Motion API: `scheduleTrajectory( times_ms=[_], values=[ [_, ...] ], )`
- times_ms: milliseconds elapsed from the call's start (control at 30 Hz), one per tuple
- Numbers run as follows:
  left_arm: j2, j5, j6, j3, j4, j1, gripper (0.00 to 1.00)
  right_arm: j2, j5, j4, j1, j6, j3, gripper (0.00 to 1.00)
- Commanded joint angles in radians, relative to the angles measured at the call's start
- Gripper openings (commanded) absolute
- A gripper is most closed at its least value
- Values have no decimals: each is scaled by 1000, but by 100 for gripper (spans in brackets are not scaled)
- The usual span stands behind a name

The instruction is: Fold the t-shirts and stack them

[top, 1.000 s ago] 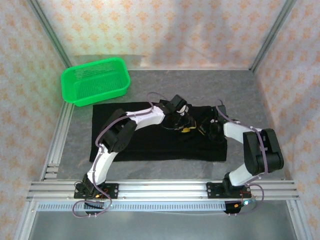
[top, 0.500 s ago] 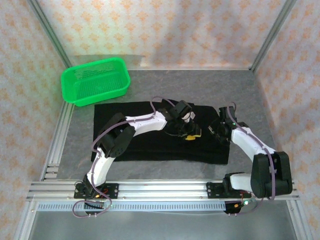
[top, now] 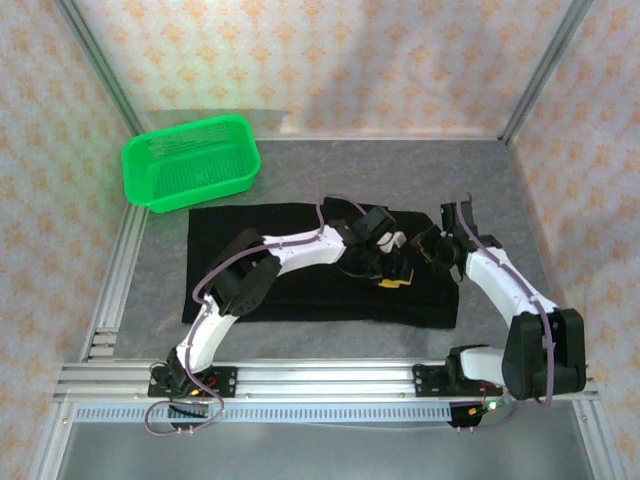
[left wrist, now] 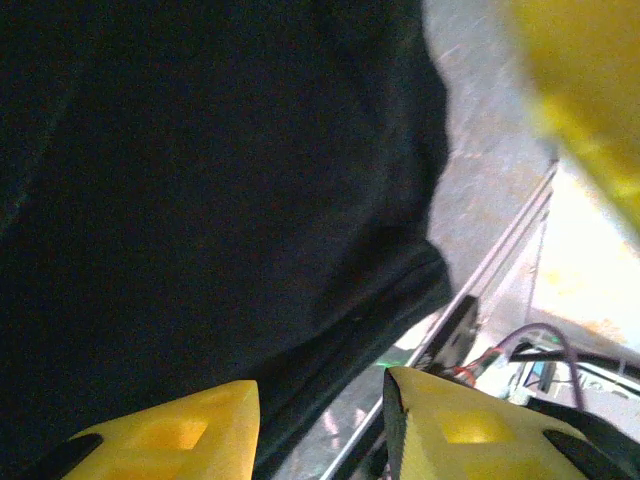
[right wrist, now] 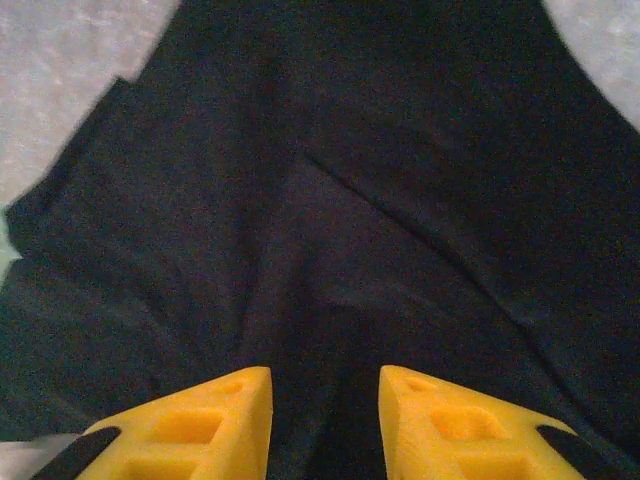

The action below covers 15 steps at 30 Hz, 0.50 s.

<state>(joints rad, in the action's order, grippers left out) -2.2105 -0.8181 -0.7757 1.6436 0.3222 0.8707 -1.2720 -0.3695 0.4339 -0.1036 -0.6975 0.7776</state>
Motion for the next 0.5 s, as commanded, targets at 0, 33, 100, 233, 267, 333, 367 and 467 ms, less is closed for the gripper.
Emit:
scheduleTrajectory(
  times_ms=[0, 33, 100, 233, 267, 333, 367, 467],
  values=[
    [-18, -26, 67, -15, 28, 17, 39, -56, -38, 19, 3, 44, 57, 37],
    [-20, -26, 93, -8, 54, 23, 39, -76, -54, 14, 4, 46, 68, 38],
    [-8, -24, 106, -20, 74, 25, 38, -120, -83, 11, 1, 48, 89, 39],
    [139, -7, 11, -154, -115, -6, 38, -184, -93, 29, -18, 62, 136, 43],
    [190, 6, 2, -174, -131, -19, 41, -199, -96, 34, -25, 64, 151, 45],
    [268, 35, 21, -186, -106, -41, 47, -228, -91, 54, -43, 69, 181, 48],
    [294, 48, 39, -186, -81, -54, 49, -244, -83, 68, -56, 71, 197, 49],
    [401, 119, 86, -192, 14, -107, 51, -288, -51, 123, -85, 73, 238, 50]
  ],
)
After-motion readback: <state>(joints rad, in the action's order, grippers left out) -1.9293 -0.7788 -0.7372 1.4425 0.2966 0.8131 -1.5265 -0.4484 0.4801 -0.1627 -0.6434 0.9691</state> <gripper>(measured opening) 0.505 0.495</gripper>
